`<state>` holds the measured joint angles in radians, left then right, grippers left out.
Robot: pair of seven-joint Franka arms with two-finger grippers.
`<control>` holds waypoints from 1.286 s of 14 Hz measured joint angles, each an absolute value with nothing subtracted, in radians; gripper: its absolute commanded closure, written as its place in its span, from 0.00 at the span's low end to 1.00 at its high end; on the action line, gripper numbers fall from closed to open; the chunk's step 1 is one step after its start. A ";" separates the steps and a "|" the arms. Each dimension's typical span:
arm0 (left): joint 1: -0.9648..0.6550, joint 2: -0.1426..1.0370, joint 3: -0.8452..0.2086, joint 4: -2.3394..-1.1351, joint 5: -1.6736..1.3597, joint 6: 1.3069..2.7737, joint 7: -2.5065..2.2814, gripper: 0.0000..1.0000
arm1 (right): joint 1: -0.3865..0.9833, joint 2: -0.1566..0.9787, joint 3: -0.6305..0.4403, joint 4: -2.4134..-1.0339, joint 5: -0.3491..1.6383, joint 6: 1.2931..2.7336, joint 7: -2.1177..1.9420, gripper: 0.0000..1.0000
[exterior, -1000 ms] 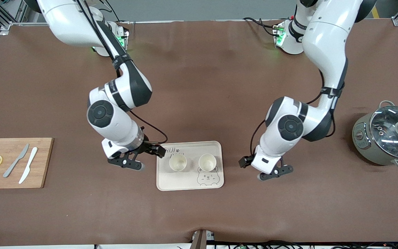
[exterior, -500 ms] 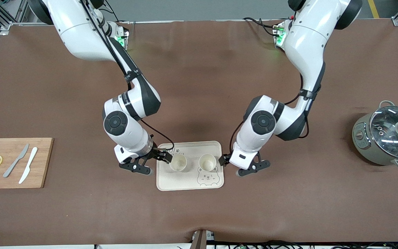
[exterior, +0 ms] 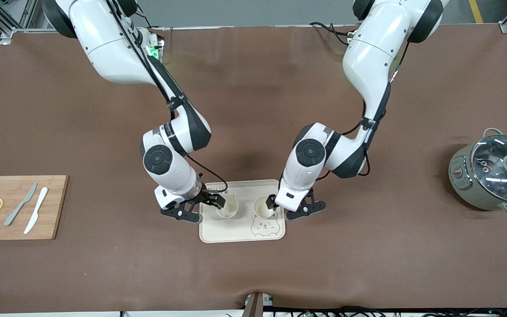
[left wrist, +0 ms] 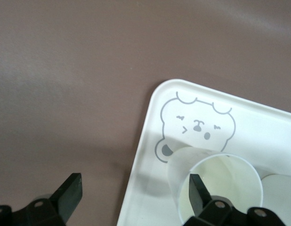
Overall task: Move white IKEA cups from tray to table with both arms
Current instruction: 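Close the right gripper and the left gripper on the cup rims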
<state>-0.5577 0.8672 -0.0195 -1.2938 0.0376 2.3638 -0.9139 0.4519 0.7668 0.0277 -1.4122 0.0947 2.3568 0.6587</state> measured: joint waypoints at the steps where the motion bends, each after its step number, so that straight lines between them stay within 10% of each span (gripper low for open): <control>1: -0.560 0.869 -0.019 -1.292 0.038 2.365 -0.916 0.00 | 0.454 0.774 0.028 -1.412 0.095 2.363 0.659 0.00; 8: -0.608 0.897 0.011 -1.291 0.038 2.367 -0.923 0.01 | 0.464 0.822 0.028 -1.412 0.095 2.423 0.659 0.00; 16: -0.619 0.901 0.019 -1.268 0.038 2.375 -1.003 1.00 | 0.474 0.844 0.028 -1.412 0.095 2.453 0.659 0.00; 18: -0.619 0.901 0.019 -1.264 0.038 2.375 -1.010 1.00 | 0.477 0.844 0.028 -1.412 0.095 2.454 0.659 0.00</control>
<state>-0.6194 0.9012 0.0194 -1.2644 0.0376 2.3754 -1.0100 0.4767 0.8445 0.0279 -1.4116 0.0948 2.4544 0.6589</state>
